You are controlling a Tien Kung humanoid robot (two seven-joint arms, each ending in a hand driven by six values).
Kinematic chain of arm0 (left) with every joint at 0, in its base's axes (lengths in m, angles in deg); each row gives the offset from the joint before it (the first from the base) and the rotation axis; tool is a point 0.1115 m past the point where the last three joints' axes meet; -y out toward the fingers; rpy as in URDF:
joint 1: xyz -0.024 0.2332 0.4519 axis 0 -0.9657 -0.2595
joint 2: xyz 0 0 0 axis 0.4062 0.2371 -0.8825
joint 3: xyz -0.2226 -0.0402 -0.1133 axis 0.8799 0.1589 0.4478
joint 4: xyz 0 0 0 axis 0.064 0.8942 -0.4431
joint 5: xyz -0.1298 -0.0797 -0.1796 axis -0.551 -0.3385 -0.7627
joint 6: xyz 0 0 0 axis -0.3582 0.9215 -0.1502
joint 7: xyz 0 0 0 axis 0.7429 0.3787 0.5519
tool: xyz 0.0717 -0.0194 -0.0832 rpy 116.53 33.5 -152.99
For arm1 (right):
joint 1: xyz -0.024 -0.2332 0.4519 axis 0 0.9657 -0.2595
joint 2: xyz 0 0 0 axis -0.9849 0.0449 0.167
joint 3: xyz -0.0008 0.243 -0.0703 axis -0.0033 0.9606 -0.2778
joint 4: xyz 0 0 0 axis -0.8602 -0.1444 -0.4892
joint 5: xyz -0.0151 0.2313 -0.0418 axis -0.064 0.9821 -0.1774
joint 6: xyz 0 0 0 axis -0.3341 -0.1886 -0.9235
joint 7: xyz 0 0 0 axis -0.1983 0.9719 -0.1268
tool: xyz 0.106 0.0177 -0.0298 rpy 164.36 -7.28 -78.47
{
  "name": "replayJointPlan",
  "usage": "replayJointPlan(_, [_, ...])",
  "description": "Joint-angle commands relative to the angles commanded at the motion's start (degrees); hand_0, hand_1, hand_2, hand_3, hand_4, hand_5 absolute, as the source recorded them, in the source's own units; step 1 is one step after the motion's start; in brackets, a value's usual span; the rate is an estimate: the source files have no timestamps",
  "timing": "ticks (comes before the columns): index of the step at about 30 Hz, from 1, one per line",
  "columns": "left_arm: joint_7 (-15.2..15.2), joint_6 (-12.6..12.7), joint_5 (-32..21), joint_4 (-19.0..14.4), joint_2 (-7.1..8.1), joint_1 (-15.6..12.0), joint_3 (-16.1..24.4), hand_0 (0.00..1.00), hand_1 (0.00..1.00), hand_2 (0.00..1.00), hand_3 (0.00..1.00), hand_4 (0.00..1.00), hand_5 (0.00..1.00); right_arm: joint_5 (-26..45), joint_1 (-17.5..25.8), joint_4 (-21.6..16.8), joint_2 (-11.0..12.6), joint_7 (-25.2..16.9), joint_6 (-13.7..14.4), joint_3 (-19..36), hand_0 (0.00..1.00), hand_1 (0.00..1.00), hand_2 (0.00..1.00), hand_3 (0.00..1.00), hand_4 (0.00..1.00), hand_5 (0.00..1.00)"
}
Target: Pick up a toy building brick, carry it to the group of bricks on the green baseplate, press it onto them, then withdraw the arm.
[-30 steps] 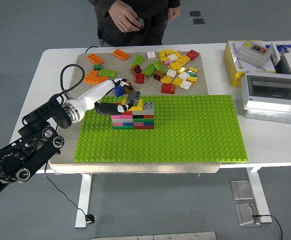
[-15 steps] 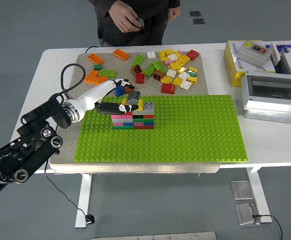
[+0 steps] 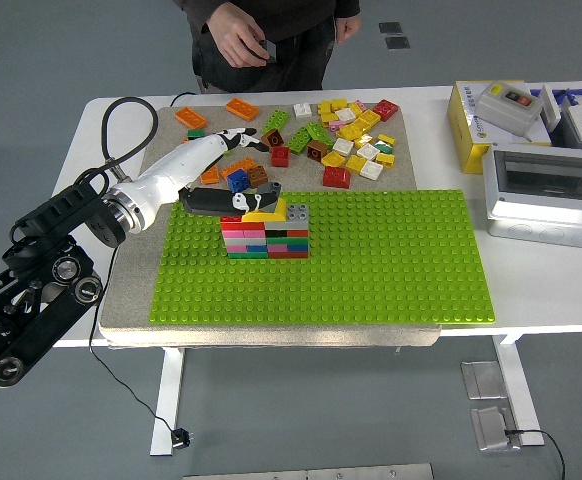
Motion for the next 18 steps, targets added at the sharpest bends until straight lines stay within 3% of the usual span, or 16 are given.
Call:
replayJointPlan(2, [0.01, 0.29, 0.72, -2.15, 0.25, 0.04, -1.10, 0.998, 0.998, 0.998, 0.769, 0.885, 0.693, -0.11, 0.00, 0.00, 0.01, 0.04, 0.00, 0.03, 0.772, 0.698, 0.732, 0.717, 0.543, 0.864])
replayJointPlan(3, [0.11, 0.46, 1.02, -2.72, 0.29, 0.12, -1.66, 0.998, 0.998, 0.998, 0.755, 0.879, 0.748, -0.09, 0.00, 0.00, 0.01, 0.04, 0.00, -0.01, 0.772, 0.696, 0.731, 0.718, 0.543, 0.864])
replayJointPlan(6, [0.44, 0.99, 1.77, -2.62, 0.12, 0.44, -3.19, 0.998, 0.998, 0.998, 0.755, 0.879, 0.748, 0.03, -0.02, 0.00, 0.03, 0.06, -0.02, -0.16, 0.772, 0.696, 0.731, 0.718, 0.543, 0.864])
replayJointPlan(18, [1.74, 2.35, 2.60, 3.90, -2.18, 1.61, -5.70, 0.998, 0.998, 0.998, 0.753, 0.870, 0.751, 0.85, -0.28, 0.00, -0.01, -0.03, -0.14, -1.04, 0.772, 0.696, 0.731, 0.716, 0.543, 0.863])
